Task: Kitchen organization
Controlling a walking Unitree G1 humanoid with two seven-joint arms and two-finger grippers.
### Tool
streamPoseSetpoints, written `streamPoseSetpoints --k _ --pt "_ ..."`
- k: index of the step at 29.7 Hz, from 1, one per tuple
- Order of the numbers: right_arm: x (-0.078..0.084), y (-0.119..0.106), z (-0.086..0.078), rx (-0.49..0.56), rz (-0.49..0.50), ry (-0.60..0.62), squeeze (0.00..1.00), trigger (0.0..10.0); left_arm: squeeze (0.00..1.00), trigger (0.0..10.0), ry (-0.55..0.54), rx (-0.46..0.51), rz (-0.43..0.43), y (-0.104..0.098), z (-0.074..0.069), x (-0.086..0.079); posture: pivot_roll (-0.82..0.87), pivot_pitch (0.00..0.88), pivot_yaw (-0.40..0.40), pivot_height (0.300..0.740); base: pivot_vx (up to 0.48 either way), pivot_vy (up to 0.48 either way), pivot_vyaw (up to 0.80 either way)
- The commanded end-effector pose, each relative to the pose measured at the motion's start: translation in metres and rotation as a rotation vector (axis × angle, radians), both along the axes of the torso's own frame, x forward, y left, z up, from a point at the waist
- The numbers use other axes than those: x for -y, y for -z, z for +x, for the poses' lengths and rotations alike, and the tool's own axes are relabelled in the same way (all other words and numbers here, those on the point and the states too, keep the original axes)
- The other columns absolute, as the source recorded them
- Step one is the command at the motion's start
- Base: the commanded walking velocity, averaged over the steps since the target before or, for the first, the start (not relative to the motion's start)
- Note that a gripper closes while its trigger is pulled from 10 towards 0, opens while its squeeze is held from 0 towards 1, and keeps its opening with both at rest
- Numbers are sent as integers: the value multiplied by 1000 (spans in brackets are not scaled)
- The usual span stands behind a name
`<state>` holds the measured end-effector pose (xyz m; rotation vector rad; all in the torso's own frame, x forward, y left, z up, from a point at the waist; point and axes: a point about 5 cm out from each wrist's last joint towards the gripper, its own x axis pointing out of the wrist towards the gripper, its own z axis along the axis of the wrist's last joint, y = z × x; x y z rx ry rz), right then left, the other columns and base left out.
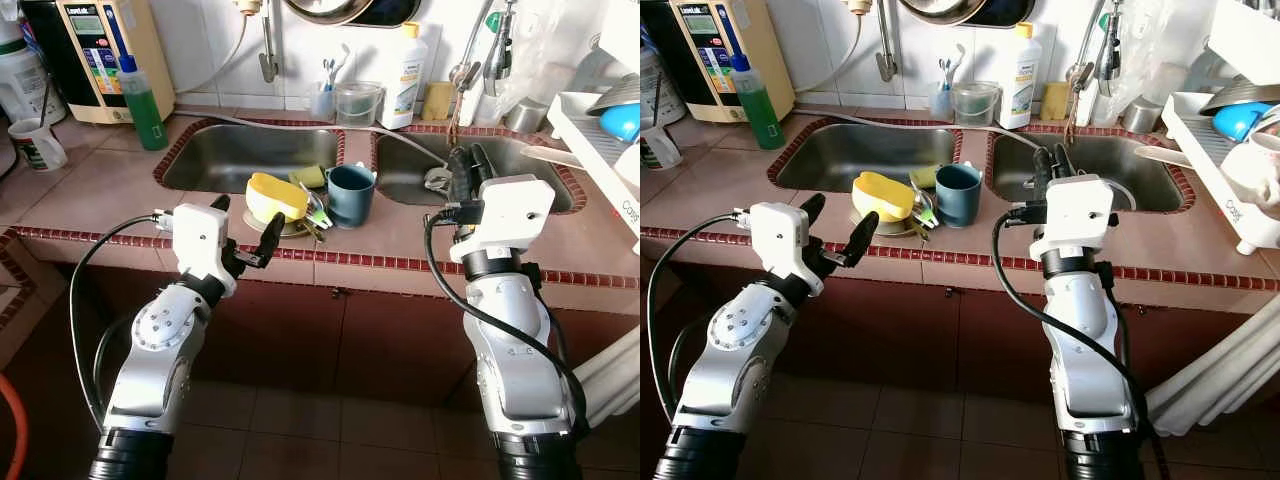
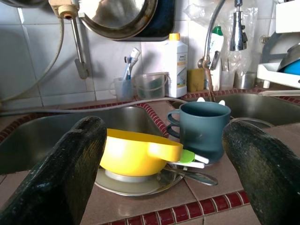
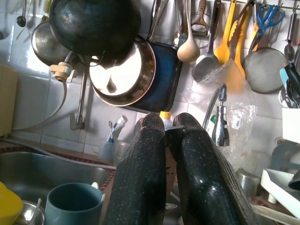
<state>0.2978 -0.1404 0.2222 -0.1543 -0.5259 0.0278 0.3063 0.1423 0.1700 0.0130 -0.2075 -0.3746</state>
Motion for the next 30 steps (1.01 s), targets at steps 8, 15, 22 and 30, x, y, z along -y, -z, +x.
streamPoseSetpoints --k 8,15,22,30 --pt "-5 -8 2 16 -1 -20 0 10000 0 10000 -5 8 -6 -5 4 1 -186 0 26 740 0 0 0" --pt "-6 -6 2 7 -4 -31 0 10000 0 10000 -4 11 -16 -5 3 2 -180 0 18 740 220 0 0" --pt "-8 -4 1 2 -4 -40 0 10000 0 10000 7 9 -22 -4 2 6 -178 0 14 740 334 0 0" --pt "-8 -5 1 6 -7 -40 0 10000 0 10000 9 12 -26 -5 3 7 -187 0 16 740 353 0 0"
